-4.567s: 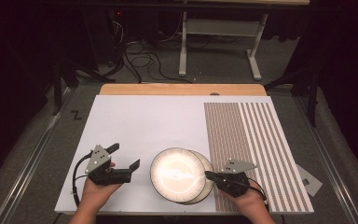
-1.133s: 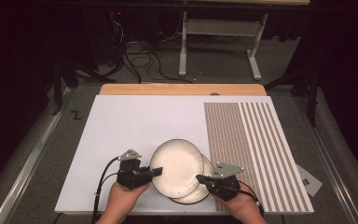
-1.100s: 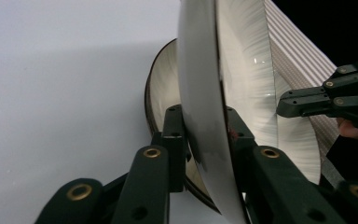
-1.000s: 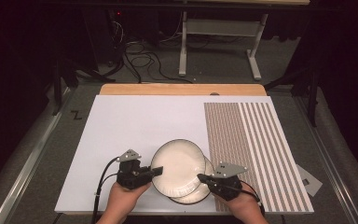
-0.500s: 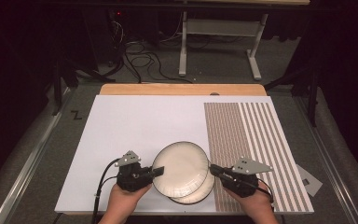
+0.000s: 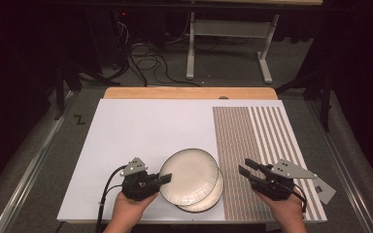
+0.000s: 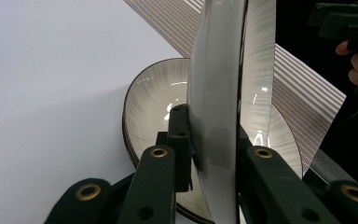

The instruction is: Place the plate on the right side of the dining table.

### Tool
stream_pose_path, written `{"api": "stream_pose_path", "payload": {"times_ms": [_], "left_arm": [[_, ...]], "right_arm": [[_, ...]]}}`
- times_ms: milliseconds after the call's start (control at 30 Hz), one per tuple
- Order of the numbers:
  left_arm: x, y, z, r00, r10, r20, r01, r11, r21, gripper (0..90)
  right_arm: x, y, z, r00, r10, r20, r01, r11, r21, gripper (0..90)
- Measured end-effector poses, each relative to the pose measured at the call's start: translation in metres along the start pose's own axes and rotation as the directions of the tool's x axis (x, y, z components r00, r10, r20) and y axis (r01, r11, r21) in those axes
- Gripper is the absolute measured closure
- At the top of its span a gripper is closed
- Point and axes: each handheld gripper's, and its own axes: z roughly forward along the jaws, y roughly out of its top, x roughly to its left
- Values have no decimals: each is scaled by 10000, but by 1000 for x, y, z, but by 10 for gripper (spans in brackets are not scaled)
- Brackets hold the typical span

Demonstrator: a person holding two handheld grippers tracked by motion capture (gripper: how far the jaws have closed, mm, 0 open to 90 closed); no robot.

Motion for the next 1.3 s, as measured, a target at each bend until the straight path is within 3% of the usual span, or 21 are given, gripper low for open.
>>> {"api": "stream_pose_path", "payload": {"times_ms": [233,367,467,600,900,1167,1300], "left_arm": [[0,0,0,10000,92,3,-92,10000,-19,792],[1,0,0,9999,125,24,-125,9999,-18,792],[0,0,0,9998,189,34,-189,9998,-22,792],[0,0,0,9998,211,42,-211,9998,-22,791],[1,0,0,9995,294,76,-293,9996,-43,790],[0,0,0,9993,353,77,-353,9994,-59,790],[0,0,0,9993,366,78,-366,9993,-57,790]], "right_arm": [[-5,-3,-7,10000,-30,9,31,9996,-278,397],[-6,-5,-12,9999,-67,120,72,9990,-431,202],[-8,-5,-13,9997,136,201,-128,9992,-380,4],[-9,-6,-10,9994,206,265,-203,9997,-97,4],[-4,-5,-7,9995,-44,321,50,9999,-161,5],[11,-1,11,9999,19,-110,-20,10000,-65,5],[20,0,22,9991,-299,-296,304,9994,162,5]]}}
